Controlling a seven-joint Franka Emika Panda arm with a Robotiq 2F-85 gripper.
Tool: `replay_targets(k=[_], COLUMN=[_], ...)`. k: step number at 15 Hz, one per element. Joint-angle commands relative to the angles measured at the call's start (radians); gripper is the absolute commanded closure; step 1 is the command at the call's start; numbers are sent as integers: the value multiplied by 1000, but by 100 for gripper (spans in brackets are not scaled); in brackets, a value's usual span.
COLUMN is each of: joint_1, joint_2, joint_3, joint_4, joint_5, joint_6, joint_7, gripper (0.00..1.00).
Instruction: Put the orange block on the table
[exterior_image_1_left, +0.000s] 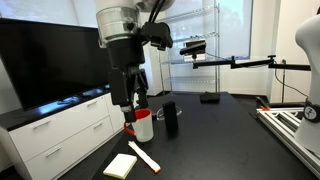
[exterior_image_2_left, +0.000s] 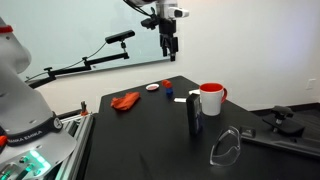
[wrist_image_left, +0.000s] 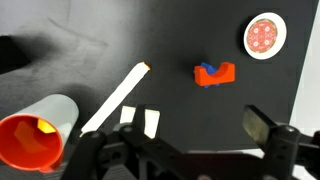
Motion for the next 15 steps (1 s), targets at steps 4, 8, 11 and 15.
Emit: replay_targets(k=[4,8,11,15], joint_1=[41,51,52,52], joint_2=[50,64,74,83], joint_3=[13,19,19,13], joint_4=[11,1,-4,-16], joint_5=[-62,-49,-49,-67], joint_6=[68,66,66,80], joint_7=[0,1,1,-3], gripper=[0,0,0,0])
